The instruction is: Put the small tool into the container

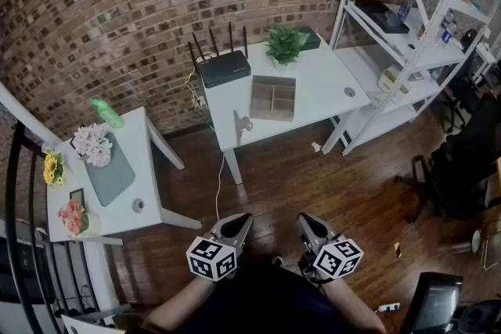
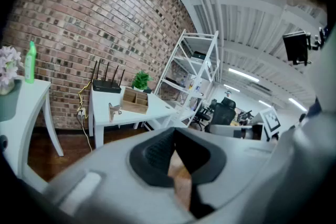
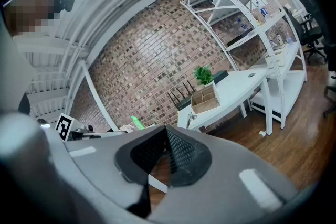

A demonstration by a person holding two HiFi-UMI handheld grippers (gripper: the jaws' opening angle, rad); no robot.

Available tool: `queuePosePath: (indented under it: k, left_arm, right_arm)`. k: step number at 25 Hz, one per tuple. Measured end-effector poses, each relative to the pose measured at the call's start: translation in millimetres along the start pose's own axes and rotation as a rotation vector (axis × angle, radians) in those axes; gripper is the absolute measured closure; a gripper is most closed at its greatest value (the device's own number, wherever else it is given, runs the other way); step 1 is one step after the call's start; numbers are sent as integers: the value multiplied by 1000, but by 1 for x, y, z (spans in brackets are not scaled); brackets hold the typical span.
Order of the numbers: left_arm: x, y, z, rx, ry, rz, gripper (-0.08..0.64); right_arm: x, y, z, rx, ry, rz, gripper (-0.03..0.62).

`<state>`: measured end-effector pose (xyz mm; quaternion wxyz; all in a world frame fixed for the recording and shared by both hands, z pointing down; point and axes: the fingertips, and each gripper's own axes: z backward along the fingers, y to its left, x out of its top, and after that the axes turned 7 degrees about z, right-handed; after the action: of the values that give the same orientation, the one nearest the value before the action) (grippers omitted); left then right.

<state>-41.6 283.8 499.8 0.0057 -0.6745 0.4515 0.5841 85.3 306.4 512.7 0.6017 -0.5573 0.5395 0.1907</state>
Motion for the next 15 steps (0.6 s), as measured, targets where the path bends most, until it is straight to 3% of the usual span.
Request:
queuePosePath:
  k: [8, 15]
  left_arm:
    - [-5, -21, -7, 33, -31, 3, 555]
    - [-2, 3, -9, 89, -21, 29, 555]
  right_arm:
    - [5, -19, 11, 43, 13, -6, 581]
    - [-5, -33, -5, 43, 40, -41, 581]
